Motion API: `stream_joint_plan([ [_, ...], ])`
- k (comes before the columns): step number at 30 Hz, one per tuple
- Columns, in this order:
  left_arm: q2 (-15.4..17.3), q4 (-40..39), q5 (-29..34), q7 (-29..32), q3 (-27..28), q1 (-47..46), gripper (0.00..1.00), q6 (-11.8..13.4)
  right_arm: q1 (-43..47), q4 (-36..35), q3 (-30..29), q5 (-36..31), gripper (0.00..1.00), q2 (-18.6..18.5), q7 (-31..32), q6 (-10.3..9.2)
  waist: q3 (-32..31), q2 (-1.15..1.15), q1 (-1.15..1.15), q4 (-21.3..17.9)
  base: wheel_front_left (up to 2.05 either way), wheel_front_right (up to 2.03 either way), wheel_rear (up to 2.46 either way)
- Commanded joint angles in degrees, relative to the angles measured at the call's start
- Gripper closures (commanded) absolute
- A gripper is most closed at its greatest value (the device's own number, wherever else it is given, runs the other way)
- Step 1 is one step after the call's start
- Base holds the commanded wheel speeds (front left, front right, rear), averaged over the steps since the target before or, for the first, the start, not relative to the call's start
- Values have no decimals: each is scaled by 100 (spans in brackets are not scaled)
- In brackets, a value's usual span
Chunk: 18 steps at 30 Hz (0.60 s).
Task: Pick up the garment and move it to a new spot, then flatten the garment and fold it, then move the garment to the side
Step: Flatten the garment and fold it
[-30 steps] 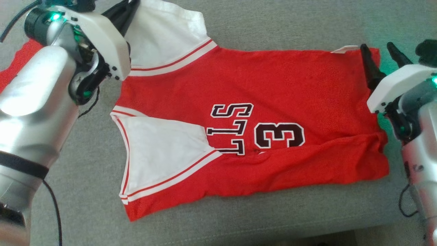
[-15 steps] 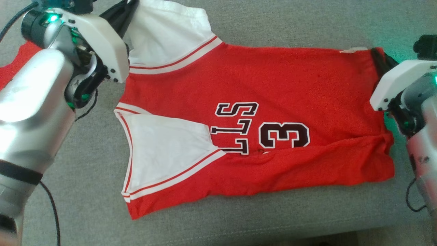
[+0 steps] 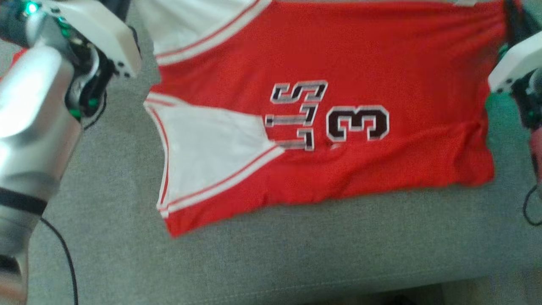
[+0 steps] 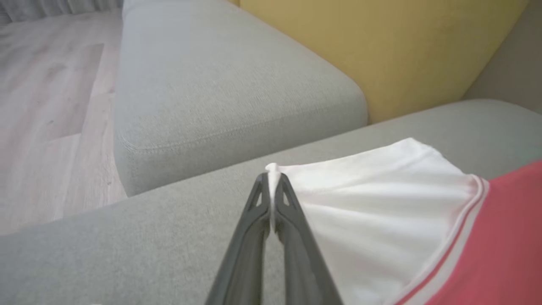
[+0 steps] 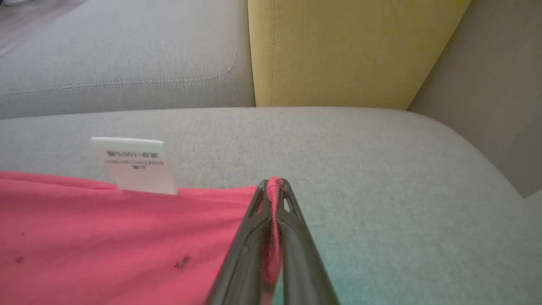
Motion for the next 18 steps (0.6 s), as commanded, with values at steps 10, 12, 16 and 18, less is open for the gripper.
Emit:
stream_joint_plan([
  [10,-200,688,165,-652,259,-782,100,-69,-706,601,-212,-460,100,96,-773,-5,-24,0,0,113,0,0,0],
  [12,-263,778,207,-734,181,-741,100,-145,-682,703,-176,-463,100,114,-880,-5,-74,0,0,140,0,0,0],
  [16,-293,855,262,-857,54,-563,100,-274,-495,810,-29,-413,100,78,-1068,-5,-250,0,0,181,0,0,0],
  [18,-229,818,304,-900,-10,-437,100,-315,-350,791,65,-324,100,56,-1135,-5,-368,0,0,188,0,0,0],
])
